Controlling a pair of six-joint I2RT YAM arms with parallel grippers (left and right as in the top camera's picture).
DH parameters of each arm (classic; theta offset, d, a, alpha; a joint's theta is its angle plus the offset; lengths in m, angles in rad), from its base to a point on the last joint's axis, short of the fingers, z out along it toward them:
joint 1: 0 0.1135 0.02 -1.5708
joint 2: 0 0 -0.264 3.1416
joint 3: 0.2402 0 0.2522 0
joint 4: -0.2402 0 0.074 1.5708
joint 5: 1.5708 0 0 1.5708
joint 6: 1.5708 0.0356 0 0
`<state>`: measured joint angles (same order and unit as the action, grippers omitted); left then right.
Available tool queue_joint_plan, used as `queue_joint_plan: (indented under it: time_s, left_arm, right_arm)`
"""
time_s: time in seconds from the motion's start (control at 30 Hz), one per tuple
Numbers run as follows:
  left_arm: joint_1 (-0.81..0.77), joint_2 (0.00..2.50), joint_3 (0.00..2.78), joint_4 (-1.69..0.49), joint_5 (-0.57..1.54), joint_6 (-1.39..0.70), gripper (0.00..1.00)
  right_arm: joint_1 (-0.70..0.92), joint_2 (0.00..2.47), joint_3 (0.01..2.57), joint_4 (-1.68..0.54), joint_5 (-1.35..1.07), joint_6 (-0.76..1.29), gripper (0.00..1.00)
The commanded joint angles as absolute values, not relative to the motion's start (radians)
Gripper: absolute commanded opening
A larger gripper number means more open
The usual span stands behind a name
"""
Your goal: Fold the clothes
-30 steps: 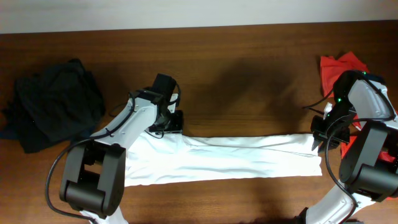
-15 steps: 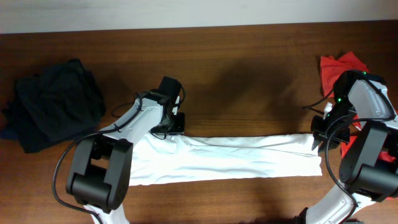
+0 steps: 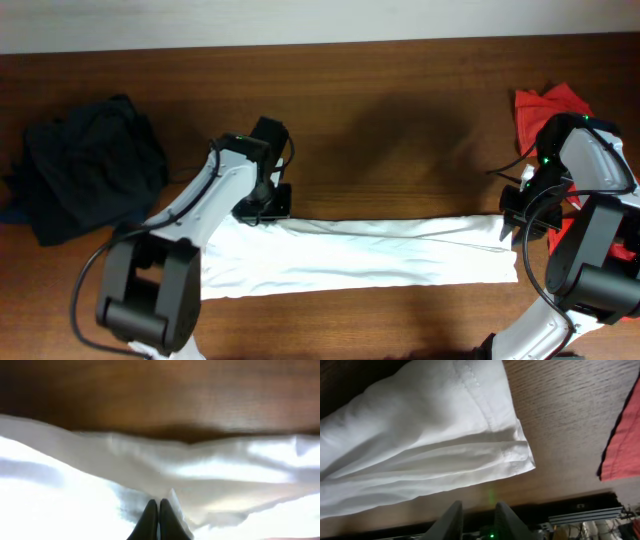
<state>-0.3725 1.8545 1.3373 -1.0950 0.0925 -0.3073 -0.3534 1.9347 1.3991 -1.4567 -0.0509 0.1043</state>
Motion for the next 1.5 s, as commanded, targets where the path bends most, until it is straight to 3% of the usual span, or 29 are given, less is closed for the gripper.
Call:
queue_joint_plan:
  time_s: [0.0, 0.17, 0.5, 0.73, 0.93, 1.13, 1.27, 1.47]
  left_arm:
    - [-0.376, 1.806, 1.359, -1.203, 0.089, -0.307, 0.01]
    - [-0.408, 1.806, 1.359, -1.324, 0.089, -0.306, 0.01]
    - [-0.534, 1.806, 1.356, -1.321, 0.169, -0.308, 0.04]
    - [-0.616, 1.808, 1.355, -1.279, 0.168, -0.349, 0.17]
    - [-0.63, 1.813, 1.355, -1.243, 0.123, -0.356, 0.18]
    - [-0.467, 1.811, 1.383, -1.261, -0.051, -0.378, 0.21]
    - [-0.328, 1.814, 1.378, -1.23, -0.077, -0.378, 0.38]
    - [-0.203, 1.818, 1.337, -1.226, -0.104, -0.366, 0.39]
  right_arm:
    - [-0.347, 1.932, 1.391, -1.457, -0.052, 0.105, 0.27]
    - [-0.347, 1.932, 1.391, -1.457, -0.052, 0.105, 0.27]
    - [-0.347, 1.932, 1.391, -1.457, -0.052, 0.105, 0.27]
    - [-0.347, 1.932, 1.391, -1.457, -0.053, 0.105, 0.27]
    - [-0.347, 1.932, 1.391, -1.457, -0.053, 0.105, 0.27]
    - [-0.347, 1.932, 1.391, -1.457, -0.053, 0.105, 0.27]
    - [-0.347, 1.932, 1.391, -1.456, -0.053, 0.105, 0.27]
    - [-0.347, 1.932, 1.391, -1.455, -0.053, 0.105, 0.27]
